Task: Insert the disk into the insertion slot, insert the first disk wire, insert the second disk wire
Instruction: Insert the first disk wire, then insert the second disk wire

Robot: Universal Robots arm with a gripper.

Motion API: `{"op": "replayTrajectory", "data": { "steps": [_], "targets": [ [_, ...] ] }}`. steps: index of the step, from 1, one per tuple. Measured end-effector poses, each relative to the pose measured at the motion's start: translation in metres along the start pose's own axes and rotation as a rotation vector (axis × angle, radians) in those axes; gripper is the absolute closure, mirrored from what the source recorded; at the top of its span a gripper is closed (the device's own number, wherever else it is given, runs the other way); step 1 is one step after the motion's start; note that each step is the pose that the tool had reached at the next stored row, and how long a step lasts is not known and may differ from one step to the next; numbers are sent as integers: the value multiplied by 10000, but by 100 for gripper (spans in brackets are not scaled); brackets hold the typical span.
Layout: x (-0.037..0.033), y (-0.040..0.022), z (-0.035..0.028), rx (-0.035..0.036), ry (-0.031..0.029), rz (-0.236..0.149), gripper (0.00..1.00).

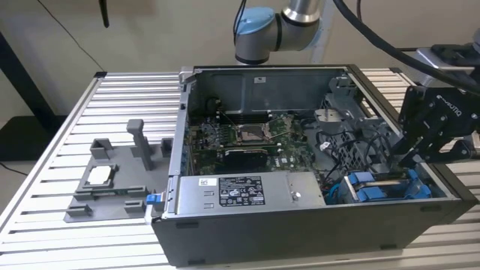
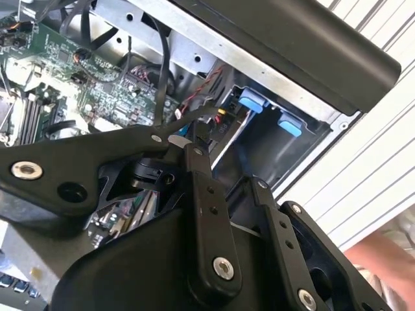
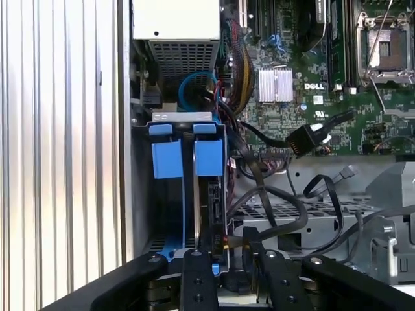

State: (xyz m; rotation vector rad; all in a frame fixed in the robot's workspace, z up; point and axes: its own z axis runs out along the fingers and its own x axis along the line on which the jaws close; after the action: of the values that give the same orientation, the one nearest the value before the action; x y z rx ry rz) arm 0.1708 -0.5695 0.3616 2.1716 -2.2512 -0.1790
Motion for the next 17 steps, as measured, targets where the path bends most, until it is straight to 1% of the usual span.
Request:
{"op": "replayTrajectory", "data": {
  "steps": [3, 4, 7, 9, 11, 12, 15, 17],
  "targets": [
    [-39, 21, 0, 16, -1, -1, 67],
    [-65, 32, -3, 22, -2, -1, 67],
    [-75, 47, -27, 32, 1, -2, 67],
    [-78, 61, -67, 46, -1, -3, 67],
    [-82, 78, -124, 72, -4, -5, 67],
    [-85, 98, -171, 110, -4, -9, 67],
    [-90, 143, -238, 202, -8, -15, 67],
    [-90, 182, -267, 298, -11, -22, 67]
  ]
}}
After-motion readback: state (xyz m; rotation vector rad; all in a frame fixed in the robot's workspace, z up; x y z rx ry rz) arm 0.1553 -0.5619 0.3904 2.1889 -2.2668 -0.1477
